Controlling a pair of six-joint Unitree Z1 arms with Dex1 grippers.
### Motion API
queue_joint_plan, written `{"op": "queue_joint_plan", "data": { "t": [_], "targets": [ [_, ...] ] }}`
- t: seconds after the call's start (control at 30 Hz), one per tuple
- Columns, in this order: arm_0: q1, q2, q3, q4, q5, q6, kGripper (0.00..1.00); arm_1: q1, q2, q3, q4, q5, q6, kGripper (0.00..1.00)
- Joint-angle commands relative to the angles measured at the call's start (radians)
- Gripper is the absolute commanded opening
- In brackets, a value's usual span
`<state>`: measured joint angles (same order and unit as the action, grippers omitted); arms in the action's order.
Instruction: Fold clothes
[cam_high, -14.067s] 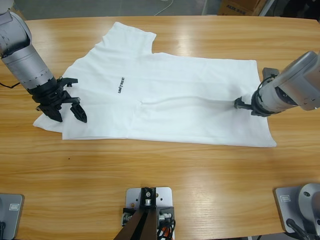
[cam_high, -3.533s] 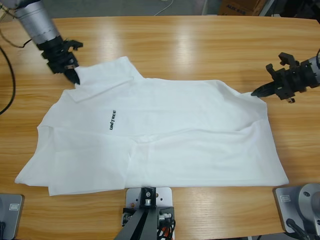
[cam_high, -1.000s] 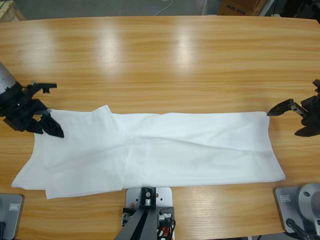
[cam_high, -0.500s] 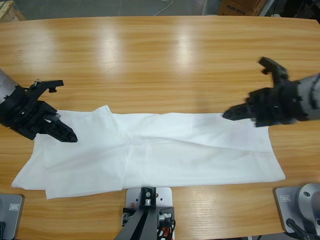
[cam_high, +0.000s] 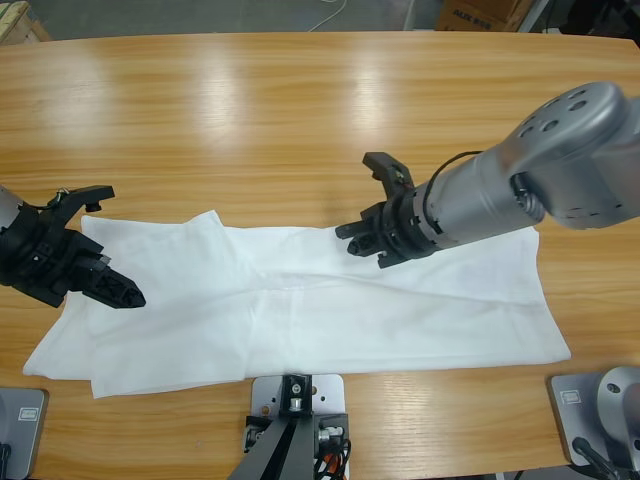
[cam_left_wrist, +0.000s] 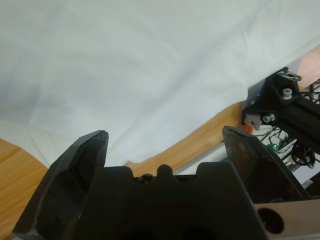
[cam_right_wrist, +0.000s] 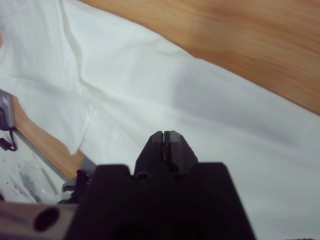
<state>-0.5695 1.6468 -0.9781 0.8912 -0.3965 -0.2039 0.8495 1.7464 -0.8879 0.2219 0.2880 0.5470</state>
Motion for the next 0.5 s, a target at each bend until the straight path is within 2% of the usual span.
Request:
{"op": "queue_joint_plan", "data": {
  "t": [0.03,0.3,0.5],
  "targets": [
    [0.011,-0.016,0.041,-0.015,-0.01,-0.008,0.895,0.058,0.116,-0.008,-0.064,0.039,0.032,0.0],
    [0.012,-0.038,0.052,-0.016,-0.01,-0.021,0.897,0.067,0.095,-0.002,-0.075,0.046,0.046,0.0],
    [0.014,-0.021,0.054,-0.037,-0.008,-0.022,0.899,0.151,0.037,0.022,-0.067,0.057,0.093,0.0]
  ]
}}
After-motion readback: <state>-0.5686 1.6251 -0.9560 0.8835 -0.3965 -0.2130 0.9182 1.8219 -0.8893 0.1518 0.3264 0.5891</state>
